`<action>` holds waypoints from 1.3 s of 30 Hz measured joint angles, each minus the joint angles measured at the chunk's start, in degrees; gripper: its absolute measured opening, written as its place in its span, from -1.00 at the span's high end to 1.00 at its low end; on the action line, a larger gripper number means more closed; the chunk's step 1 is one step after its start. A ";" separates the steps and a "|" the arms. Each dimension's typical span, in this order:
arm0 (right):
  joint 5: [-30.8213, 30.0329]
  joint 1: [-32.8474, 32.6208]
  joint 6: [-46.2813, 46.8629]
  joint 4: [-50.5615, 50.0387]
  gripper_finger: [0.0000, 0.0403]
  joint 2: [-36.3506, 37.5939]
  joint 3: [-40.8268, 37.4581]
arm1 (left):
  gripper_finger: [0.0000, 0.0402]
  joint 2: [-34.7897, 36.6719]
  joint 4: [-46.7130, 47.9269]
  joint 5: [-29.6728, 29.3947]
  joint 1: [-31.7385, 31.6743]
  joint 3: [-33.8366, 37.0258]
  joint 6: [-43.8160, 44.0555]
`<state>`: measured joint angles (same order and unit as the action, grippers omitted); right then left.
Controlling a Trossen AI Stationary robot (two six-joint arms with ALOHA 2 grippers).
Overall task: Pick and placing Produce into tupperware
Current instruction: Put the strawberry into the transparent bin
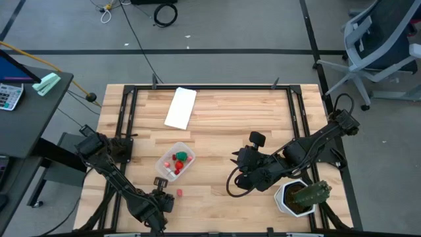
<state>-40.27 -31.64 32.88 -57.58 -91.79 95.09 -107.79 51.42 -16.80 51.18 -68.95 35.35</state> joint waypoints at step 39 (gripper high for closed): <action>-0.20 0.01 -0.01 -0.03 0.48 0.00 0.00 | 0.99 5.78 5.25 -22.22 -12.35 2.45 1.94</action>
<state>-40.47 -31.63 32.88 -57.61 -91.79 95.09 -102.01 56.67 -39.02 38.83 -66.49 37.29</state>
